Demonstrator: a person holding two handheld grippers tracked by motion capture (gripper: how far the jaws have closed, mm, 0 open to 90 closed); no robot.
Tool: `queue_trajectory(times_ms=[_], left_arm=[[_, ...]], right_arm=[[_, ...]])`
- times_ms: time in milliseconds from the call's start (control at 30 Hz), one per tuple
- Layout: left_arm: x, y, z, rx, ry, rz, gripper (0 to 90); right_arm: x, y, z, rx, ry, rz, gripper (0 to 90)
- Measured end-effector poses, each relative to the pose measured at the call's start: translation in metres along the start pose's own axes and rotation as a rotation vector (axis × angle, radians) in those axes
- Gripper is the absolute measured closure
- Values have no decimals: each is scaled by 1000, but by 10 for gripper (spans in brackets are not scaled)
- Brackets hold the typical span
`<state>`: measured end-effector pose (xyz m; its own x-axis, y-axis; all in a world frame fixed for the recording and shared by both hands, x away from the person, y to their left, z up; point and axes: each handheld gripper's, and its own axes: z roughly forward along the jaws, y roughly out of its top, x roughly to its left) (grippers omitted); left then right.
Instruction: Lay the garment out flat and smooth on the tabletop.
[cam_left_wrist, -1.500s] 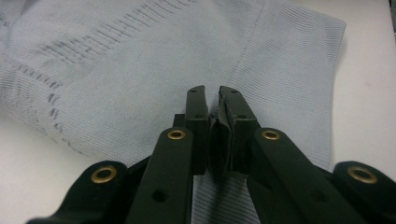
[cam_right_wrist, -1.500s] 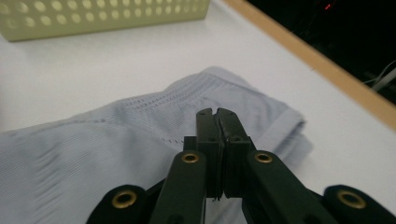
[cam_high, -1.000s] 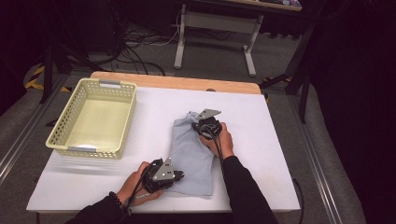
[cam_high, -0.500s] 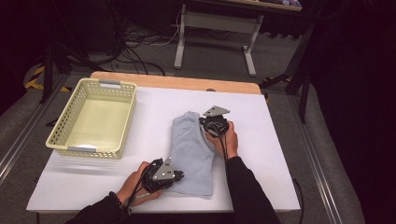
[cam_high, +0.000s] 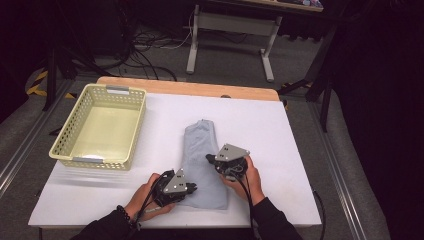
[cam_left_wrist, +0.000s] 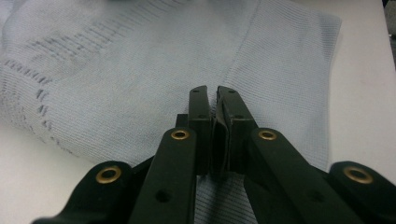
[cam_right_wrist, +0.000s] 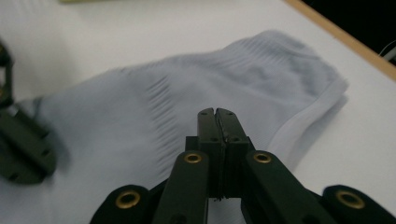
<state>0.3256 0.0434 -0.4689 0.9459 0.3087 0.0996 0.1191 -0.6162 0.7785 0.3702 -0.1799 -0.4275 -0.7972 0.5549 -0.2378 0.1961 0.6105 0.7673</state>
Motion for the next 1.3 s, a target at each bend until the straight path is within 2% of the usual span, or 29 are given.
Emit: queue_trajectory(times_ms=[67, 100, 167, 200, 233, 400, 500, 533, 700, 833, 1067, 1300], left_arm=[[0, 0, 0, -3, -3, 0, 848], [0, 0, 0, -3, -4, 1, 848], [0, 0, 0, 4, 0, 3, 848], [0, 0, 0, 2, 0, 7, 848], [-1, 0, 0, 2, 1, 10, 848], [-1, 0, 0, 1, 4, 12, 848], [-1, 0, 0, 1, 4, 12, 848], [-1, 0, 0, 1, 4, 12, 848], [-1, 0, -1, 1, 4, 14, 846], [-4, 0, -3, -8, 24, 14, 850], [-4, 3, -13, -42, 26, 8, 852], [-3, 6, -26, -68, 67, 13, 845]], right_arm=[[4, -4, 1, 13, 15, -1, 890], [9, -14, 3, 61, 13, -38, 891], [11, -18, 3, 76, 1, -56, 891], [9, -23, 1, 70, 6, -33, 894], [7, -29, -3, 58, 18, 19, 895], [2, -43, -16, 60, -10, 54, 897], [1, -48, -21, 76, -27, 52, 897], [0, -52, -24, 78, -23, 81, 897], [-1, -57, -29, 79, -33, 89, 890], [-4, -59, -33, 83, -48, 90, 891], [-5, -56, -41, 32, -50, 99, 889], [-3, -50, -51, -38, -53, 101, 843]])
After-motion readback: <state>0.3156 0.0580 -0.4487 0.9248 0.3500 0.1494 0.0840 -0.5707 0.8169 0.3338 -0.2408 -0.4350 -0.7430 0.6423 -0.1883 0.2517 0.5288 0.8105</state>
